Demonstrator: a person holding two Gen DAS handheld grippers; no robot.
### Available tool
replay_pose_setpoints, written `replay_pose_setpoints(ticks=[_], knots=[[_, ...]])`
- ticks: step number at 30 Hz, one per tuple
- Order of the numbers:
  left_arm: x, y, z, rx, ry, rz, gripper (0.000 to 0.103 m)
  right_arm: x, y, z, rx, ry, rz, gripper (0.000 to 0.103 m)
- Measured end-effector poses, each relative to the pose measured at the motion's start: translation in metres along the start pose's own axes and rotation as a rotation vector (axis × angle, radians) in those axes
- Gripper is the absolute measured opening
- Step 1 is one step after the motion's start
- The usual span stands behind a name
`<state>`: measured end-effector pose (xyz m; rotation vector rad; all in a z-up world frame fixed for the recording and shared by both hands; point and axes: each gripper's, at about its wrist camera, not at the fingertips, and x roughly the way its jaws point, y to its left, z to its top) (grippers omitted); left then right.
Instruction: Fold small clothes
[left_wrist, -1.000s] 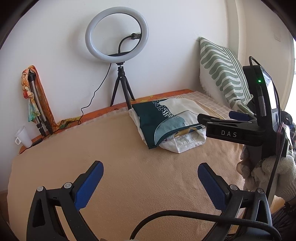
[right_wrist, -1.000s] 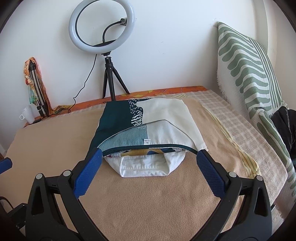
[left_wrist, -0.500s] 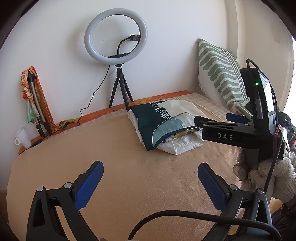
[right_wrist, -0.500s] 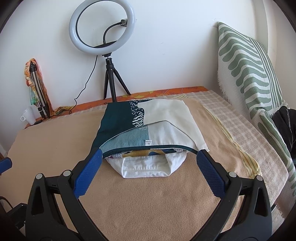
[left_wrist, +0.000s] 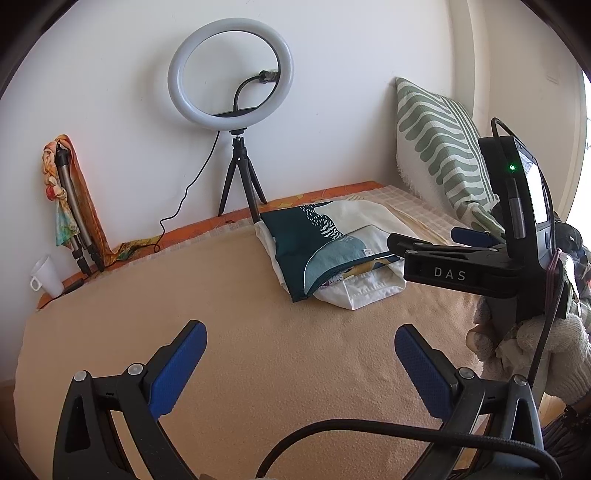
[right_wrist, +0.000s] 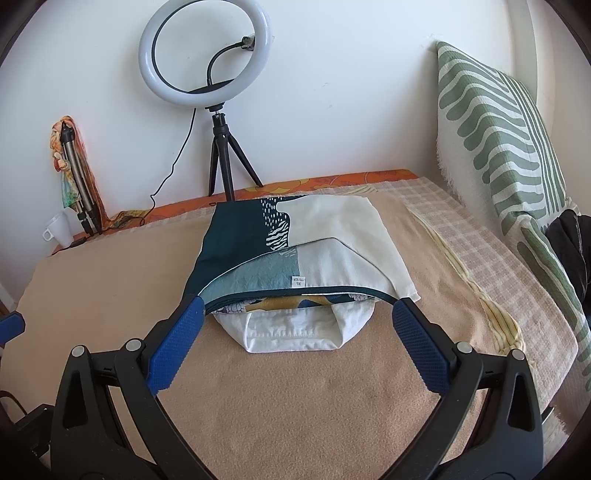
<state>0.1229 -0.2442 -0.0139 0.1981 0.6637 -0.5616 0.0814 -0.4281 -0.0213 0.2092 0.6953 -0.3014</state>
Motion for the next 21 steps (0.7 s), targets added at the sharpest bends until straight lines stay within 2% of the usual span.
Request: replay_pose_setpoints(ticks=[21], knots=[[0.010, -0.005, 0.001, -0.022, 0.015, -0.008, 0.103, 0.004, -0.012, -0.001, 0.013, 0.015, 0.013, 0.103]])
